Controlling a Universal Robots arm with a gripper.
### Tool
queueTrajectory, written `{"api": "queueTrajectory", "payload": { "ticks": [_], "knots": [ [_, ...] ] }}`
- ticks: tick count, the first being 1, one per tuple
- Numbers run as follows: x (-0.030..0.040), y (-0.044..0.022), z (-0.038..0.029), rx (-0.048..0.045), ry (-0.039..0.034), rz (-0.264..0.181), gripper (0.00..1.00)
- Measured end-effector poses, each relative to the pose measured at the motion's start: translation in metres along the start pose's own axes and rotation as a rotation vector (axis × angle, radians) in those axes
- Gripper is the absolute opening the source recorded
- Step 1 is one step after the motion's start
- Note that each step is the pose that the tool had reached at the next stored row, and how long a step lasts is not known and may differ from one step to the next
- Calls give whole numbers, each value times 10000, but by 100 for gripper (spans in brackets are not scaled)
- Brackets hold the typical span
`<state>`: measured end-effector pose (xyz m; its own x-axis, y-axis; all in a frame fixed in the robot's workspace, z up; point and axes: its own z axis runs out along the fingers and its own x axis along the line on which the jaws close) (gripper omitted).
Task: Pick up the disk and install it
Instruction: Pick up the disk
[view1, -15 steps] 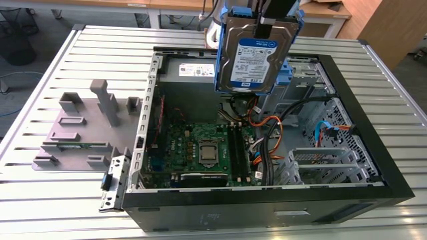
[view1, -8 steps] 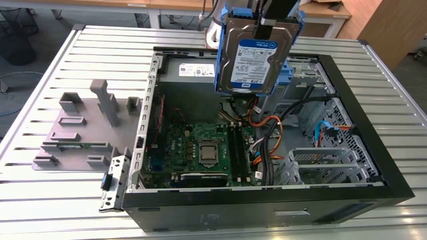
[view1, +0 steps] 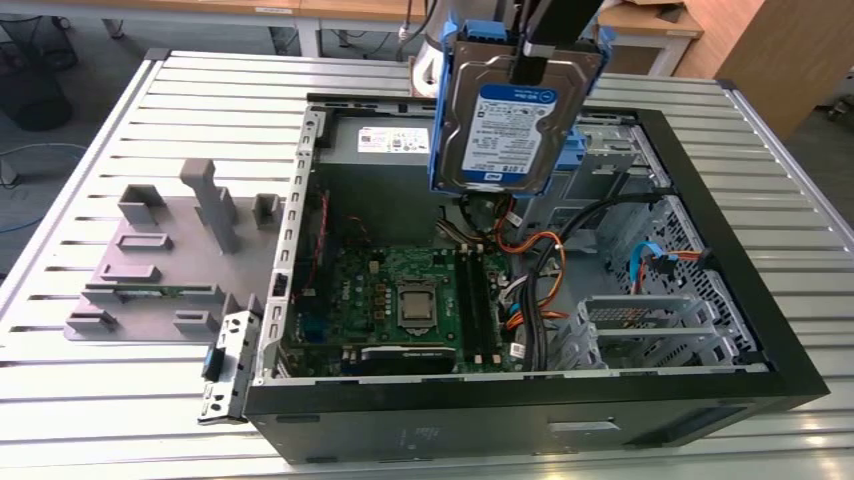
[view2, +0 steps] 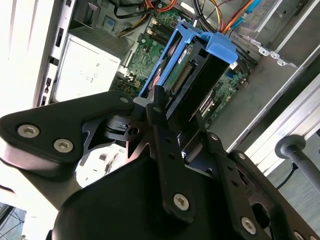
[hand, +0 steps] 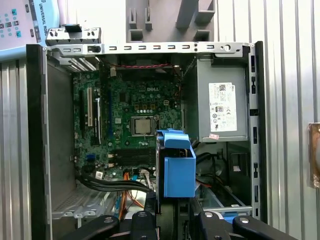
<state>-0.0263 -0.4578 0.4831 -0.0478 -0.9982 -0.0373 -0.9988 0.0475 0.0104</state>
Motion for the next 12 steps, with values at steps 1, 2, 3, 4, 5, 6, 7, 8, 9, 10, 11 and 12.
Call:
{"api": "queueTrajectory", "payload": {
  "ticks": [1, 2, 3, 4, 5, 6, 7, 8, 9, 10, 11, 12],
  "knots": [
    [12, -1, -1, 0, 2, 0, 35],
    [24, -1, -1, 0, 2, 0, 35],
    [38, -2, -1, 0, 3, -1, 35],
    [51, -3, -2, 0, 3, 0, 35],
    [66, -3, -2, 0, 5, 0, 35],
    [81, -4, -3, 1, 6, 0, 35],
    [97, -5, -3, 0, 7, 0, 35],
    [117, -6, -4, 0, 9, -1, 35],
    [137, -7, -5, 0, 10, 0, 35],
    [155, -7, -6, 0, 11, 0, 35],
    [173, -9, -6, 1, 11, 0, 35],
    [188, -9, -7, 1, 13, -1, 35]
  ]
}}
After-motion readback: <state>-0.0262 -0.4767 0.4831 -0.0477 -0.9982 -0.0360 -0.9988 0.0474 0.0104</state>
